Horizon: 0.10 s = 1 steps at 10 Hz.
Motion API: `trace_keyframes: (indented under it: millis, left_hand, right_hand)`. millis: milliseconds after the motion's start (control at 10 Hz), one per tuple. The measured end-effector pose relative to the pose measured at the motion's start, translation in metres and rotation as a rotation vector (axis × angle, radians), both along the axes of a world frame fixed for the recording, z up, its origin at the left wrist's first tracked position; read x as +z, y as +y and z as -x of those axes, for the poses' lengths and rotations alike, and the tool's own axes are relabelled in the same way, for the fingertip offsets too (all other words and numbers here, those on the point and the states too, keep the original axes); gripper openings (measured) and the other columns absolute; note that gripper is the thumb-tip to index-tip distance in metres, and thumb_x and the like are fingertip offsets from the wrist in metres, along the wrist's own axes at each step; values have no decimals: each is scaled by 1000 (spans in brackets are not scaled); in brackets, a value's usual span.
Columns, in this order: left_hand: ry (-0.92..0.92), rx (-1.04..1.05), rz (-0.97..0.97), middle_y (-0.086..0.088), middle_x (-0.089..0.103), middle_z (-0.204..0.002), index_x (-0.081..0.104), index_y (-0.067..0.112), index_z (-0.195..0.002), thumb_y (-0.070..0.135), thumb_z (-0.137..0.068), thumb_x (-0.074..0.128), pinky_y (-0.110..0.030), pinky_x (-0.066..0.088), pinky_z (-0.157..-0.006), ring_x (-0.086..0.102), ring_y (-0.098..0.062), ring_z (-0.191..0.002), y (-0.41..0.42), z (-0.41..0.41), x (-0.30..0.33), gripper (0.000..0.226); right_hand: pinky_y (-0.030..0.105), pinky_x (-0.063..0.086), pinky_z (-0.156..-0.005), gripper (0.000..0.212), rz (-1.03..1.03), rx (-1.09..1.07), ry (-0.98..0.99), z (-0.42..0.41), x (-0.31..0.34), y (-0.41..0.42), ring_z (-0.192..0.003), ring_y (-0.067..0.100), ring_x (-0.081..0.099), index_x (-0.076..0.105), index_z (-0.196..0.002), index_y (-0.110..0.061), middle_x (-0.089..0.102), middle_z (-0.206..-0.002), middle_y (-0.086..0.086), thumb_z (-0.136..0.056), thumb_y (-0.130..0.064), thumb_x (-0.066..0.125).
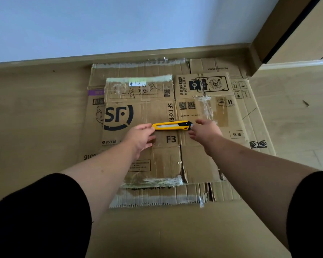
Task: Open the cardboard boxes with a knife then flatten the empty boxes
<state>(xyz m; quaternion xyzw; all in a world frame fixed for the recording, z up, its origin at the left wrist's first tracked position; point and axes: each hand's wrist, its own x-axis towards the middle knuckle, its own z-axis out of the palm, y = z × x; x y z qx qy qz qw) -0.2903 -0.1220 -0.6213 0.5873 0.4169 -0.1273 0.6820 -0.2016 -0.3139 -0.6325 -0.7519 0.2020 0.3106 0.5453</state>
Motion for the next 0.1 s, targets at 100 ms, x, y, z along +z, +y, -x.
trace_keyframes:
  millis: [100]
  left_hand:
    - [4,-94,-168,-1,59,-131,58,22,-135,23,-98,59,-42,48,-104,58,-20,-117,6,3,10,36]
  right_hand:
    - [47,56,-93,40,106,86,-43,1,7,-8,-93,20,69,56,-133,-11,70,-96,6,-93,-12,57]
